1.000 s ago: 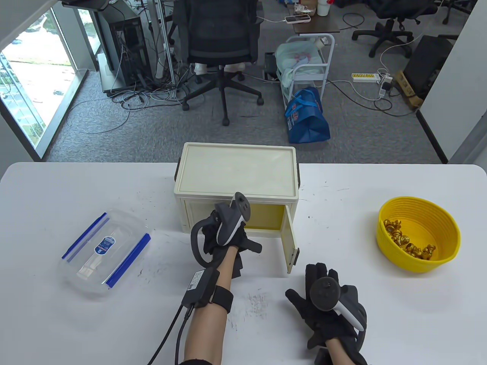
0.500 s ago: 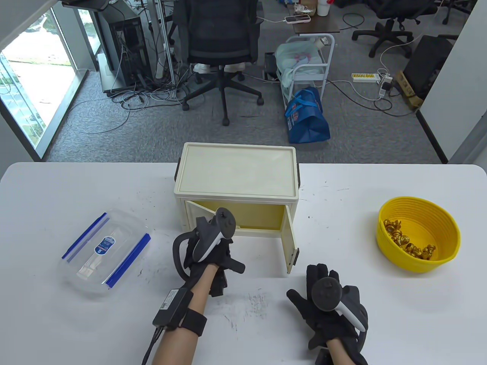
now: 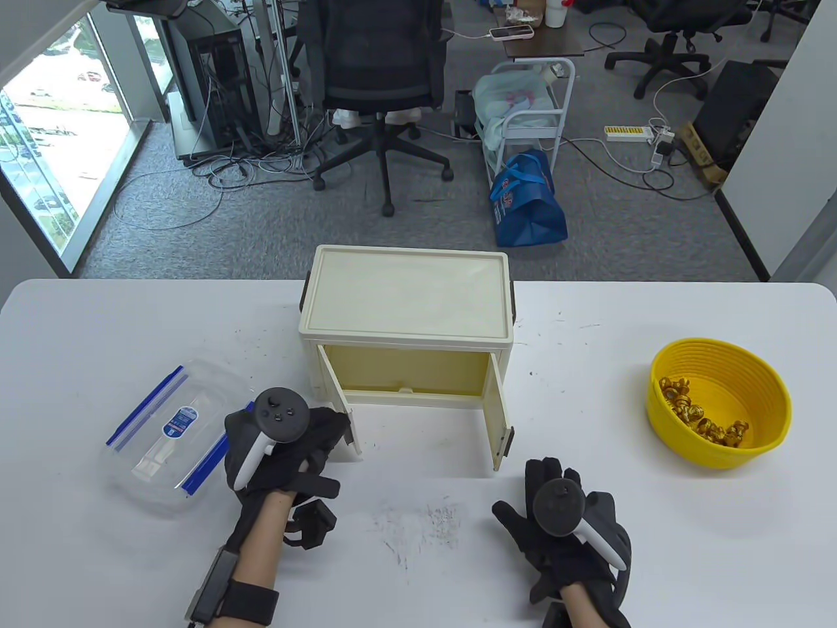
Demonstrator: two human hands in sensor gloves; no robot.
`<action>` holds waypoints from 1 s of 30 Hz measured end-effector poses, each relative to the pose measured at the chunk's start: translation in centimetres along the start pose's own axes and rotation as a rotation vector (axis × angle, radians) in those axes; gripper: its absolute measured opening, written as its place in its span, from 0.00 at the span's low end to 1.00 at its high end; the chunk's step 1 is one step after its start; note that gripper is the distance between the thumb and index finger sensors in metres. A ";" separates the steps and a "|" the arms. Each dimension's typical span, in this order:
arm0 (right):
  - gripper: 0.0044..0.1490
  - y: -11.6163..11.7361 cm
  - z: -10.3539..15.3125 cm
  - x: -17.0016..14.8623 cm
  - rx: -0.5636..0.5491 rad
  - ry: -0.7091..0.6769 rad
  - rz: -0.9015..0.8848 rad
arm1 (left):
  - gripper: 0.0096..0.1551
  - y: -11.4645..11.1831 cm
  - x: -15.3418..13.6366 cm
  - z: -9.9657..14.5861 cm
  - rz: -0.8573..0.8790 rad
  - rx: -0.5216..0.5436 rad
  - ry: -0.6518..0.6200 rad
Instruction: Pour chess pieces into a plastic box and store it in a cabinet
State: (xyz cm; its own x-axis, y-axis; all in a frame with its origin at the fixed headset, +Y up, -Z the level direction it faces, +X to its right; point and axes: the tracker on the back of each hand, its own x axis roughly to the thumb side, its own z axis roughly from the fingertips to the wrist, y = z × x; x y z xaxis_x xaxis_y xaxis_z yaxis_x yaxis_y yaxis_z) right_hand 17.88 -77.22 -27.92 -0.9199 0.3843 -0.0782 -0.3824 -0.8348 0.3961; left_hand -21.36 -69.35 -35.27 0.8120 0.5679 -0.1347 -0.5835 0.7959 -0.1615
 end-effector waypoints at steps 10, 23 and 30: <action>0.56 -0.2 0.1 -0.4 0.000 0.007 -0.032 | 0.29 0.6 -3.9 0.4 0.222 0.004 0.028; 0.55 -0.3 0.1 -0.5 0.009 0.020 -0.040 | 0.30 1.5 -6.9 0.4 0.323 0.026 0.059; 0.55 -0.3 0.2 -0.5 0.011 0.027 -0.030 | 0.31 1.8 -7.5 0.3 0.344 0.029 0.073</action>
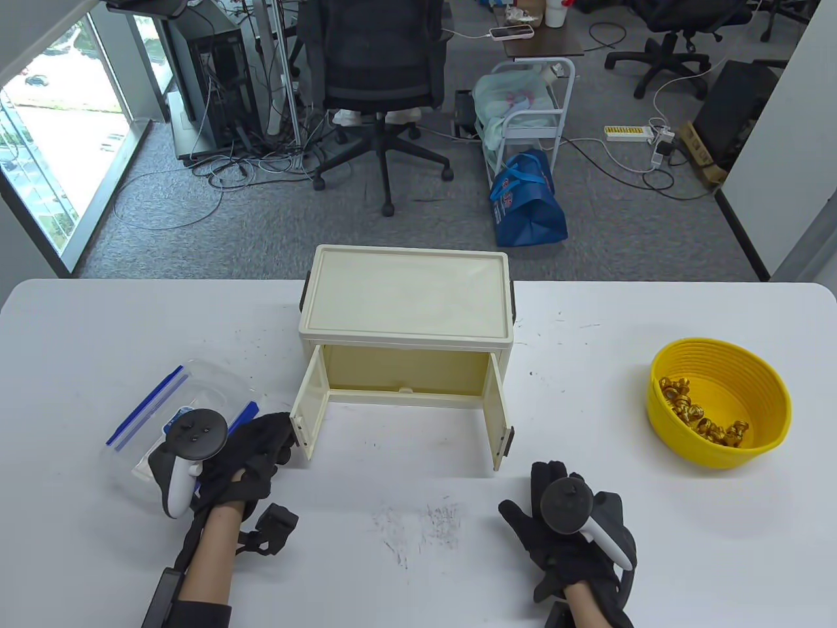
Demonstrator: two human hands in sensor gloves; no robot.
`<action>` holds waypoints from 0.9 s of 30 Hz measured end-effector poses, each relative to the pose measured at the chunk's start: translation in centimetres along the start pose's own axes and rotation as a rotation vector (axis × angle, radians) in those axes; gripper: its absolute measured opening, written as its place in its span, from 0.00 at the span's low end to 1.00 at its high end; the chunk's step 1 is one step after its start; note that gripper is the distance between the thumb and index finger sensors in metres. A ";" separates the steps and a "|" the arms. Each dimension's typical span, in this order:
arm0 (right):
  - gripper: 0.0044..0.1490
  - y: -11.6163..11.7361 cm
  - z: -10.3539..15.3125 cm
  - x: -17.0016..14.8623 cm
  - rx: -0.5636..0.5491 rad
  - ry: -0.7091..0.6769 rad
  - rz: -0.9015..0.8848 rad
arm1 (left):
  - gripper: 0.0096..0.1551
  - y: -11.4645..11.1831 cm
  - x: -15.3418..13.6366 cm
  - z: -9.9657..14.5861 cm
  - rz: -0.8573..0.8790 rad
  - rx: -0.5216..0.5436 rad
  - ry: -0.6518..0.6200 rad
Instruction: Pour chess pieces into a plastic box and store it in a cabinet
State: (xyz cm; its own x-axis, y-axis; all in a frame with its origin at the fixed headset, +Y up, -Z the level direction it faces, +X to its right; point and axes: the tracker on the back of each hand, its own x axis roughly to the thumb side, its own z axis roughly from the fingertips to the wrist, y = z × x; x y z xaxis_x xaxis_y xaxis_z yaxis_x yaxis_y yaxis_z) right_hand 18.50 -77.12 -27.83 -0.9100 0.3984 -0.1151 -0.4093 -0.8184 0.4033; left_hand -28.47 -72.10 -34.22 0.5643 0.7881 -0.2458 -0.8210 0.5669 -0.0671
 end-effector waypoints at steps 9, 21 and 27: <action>0.55 0.0 0.0 0.0 -0.004 0.005 0.008 | 0.33 0.5 0.5 -0.1 -0.044 0.008 0.016; 0.55 0.0 0.1 0.0 -0.009 0.008 0.013 | 0.39 7.0 2.4 0.4 -0.126 0.151 0.059; 0.55 0.0 0.1 0.0 -0.011 0.011 0.012 | 0.45 11.3 3.3 -0.3 -0.306 0.269 0.071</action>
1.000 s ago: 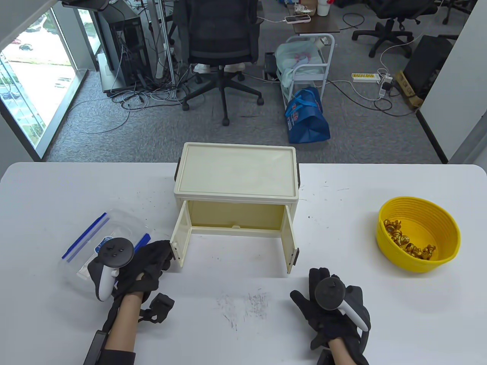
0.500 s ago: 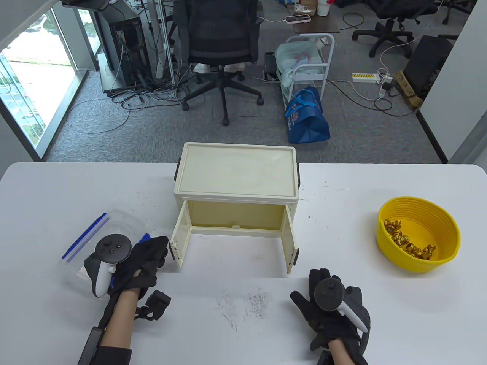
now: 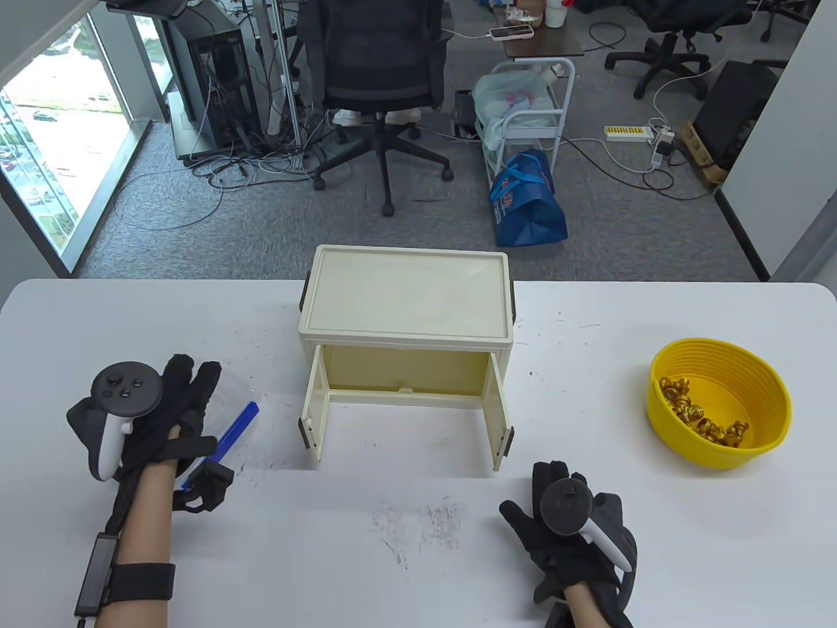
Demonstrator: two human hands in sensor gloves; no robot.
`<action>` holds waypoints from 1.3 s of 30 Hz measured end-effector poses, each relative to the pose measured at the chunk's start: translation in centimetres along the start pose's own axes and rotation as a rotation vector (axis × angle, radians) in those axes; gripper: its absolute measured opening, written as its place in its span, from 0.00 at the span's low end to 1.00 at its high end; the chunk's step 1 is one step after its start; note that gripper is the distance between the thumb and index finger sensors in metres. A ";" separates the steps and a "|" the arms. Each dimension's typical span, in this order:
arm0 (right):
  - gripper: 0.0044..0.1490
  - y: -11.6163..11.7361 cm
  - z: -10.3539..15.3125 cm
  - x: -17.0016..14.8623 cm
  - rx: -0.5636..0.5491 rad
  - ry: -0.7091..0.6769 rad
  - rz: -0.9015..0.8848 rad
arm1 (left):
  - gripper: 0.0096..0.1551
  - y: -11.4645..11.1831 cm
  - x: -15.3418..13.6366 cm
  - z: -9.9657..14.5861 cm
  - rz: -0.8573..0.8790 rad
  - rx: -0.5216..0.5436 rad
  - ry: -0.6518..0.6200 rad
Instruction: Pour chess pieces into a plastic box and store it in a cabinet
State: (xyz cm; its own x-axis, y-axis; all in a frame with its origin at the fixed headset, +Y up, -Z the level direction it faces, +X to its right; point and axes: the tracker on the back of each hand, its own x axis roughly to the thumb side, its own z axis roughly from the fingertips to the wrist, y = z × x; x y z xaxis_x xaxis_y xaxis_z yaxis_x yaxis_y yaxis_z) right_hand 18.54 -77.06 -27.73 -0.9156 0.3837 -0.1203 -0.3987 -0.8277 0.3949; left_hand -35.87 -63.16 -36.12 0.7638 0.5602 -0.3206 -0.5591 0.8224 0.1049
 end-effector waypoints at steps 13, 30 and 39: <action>0.55 -0.3 -0.2 -0.2 0.010 0.023 -0.021 | 0.61 -3.5 -5.5 -5.9 -0.462 -0.274 0.169; 0.55 -1.2 -0.3 -1.1 -0.001 0.028 -0.096 | 0.60 -5.0 -7.7 -4.2 -0.460 -0.380 0.060; 0.55 -0.7 0.5 0.4 -0.023 -0.012 0.011 | 0.60 -5.4 -7.3 0.7 -0.545 -0.419 -0.044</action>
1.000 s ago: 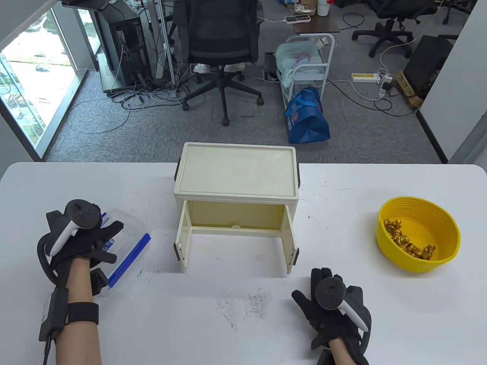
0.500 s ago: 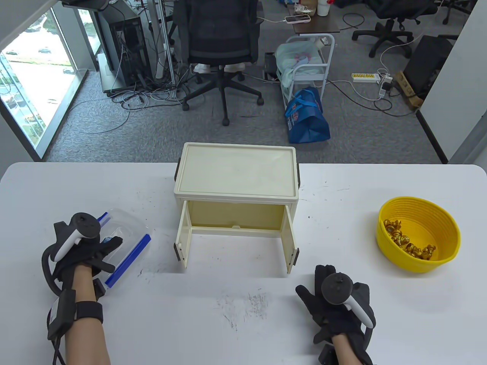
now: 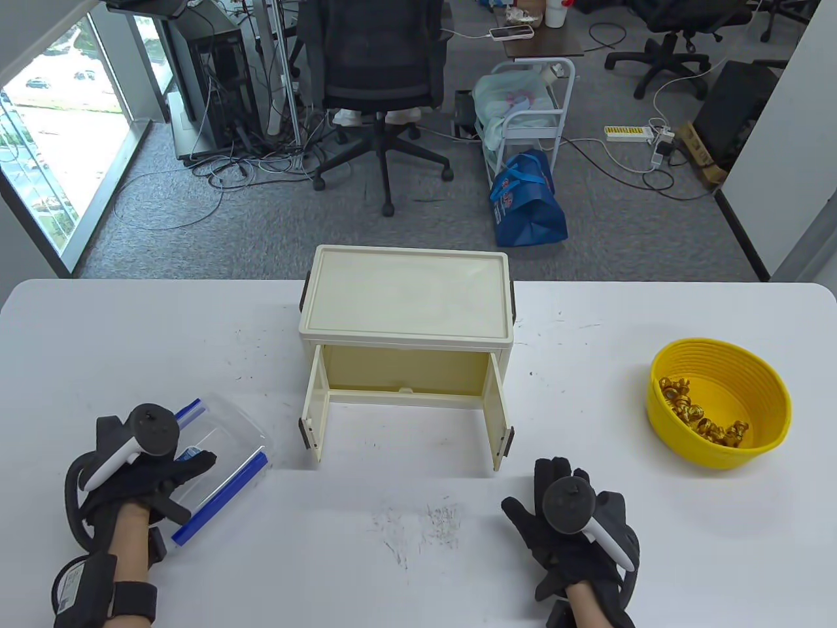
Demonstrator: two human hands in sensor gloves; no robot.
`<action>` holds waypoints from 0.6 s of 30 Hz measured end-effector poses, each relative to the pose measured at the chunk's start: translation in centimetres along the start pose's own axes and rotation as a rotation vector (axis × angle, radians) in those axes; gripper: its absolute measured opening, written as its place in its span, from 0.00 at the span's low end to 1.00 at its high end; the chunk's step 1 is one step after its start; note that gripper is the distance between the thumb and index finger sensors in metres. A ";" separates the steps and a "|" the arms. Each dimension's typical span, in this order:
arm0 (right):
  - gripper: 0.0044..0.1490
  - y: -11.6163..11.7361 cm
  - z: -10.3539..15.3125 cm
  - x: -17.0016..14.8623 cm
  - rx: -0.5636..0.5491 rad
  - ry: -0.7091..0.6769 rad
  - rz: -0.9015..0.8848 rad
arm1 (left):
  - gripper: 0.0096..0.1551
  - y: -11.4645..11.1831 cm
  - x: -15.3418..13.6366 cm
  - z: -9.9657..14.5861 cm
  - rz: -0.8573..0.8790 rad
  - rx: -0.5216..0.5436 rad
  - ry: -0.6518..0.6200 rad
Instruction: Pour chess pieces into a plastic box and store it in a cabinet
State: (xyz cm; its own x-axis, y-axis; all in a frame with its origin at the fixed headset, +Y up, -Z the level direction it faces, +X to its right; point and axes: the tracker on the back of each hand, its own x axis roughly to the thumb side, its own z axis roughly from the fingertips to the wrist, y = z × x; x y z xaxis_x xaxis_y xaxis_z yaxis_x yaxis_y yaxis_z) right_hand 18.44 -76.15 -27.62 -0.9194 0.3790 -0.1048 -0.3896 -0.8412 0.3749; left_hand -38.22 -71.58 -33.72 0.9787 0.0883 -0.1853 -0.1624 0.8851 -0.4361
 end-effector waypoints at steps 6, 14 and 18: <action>0.55 0.1 0.3 0.3 -0.006 -0.015 0.022 | 0.61 -0.7 1.4 2.3 -0.083 -0.039 -0.081; 0.55 0.3 0.4 0.6 -0.005 -0.021 0.043 | 0.64 -1.9 4.3 4.9 -0.209 -0.099 -0.237; 0.55 0.3 0.4 0.6 -0.002 -0.018 0.045 | 0.64 -2.6 6.1 5.9 -0.244 -0.101 -0.331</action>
State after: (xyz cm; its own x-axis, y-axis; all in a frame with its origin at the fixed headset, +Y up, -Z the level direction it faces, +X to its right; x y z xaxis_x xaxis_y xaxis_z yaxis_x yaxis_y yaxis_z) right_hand 17.78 -76.04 -27.21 -0.9347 0.3482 -0.0711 -0.3484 -0.8583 0.3768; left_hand -31.14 -70.65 -28.54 0.9748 0.0379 0.2196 0.0840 0.8503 -0.5196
